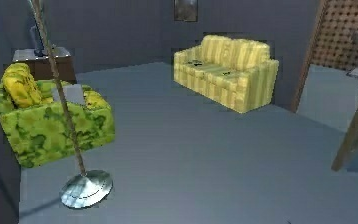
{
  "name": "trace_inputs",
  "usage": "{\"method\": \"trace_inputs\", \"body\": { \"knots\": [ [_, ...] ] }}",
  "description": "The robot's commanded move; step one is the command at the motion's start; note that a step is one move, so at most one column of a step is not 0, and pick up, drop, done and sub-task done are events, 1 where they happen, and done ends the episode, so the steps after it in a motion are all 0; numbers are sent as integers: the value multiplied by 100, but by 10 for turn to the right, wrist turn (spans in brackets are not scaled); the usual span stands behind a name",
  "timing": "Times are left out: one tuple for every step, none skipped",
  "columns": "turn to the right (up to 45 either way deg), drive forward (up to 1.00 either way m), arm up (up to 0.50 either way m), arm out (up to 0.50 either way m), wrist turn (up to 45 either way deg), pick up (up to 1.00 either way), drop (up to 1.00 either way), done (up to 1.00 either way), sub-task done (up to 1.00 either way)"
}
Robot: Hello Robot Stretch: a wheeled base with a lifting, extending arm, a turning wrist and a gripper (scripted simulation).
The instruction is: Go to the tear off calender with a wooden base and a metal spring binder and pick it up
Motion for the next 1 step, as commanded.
{"method": "trace_inputs", "body": {
  "knots": [
    [0, 100, 0, 0, 0, 0, 0, 0, 0]
  ]
}}
